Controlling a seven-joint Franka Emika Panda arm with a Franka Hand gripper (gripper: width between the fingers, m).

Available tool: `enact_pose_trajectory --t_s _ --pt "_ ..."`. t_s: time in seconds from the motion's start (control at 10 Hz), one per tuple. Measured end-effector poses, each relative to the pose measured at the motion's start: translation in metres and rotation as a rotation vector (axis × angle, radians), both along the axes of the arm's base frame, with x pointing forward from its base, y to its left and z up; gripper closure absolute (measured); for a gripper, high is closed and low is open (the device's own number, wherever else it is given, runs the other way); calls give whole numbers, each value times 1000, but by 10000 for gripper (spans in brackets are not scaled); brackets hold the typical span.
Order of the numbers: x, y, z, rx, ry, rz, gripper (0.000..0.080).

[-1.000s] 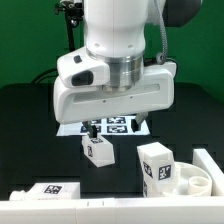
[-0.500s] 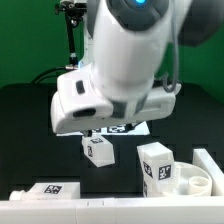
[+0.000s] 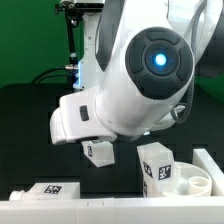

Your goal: Assemble stool

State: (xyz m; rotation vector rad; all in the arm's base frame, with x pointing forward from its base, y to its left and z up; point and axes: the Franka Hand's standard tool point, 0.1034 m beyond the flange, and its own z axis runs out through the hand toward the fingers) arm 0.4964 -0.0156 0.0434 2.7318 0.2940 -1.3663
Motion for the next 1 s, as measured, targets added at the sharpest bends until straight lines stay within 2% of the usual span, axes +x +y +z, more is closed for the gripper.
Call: enact_pose_trajectory --t_s 0.1,0.4,0.6,0.8,0.9,1.0 --pt "-1 0 -1 -10 1 -6 150" --pt "0 -2 -3 -5 -6 -7 150" --pt "0 -13 -15 7 -39 -4 150" --pt "-4 -15 -25 3 -55 -6 150" --pt "-7 -17 -29 -13 -52 -18 150" --pt "-13 -17 -32 -56 -28 -52 150"
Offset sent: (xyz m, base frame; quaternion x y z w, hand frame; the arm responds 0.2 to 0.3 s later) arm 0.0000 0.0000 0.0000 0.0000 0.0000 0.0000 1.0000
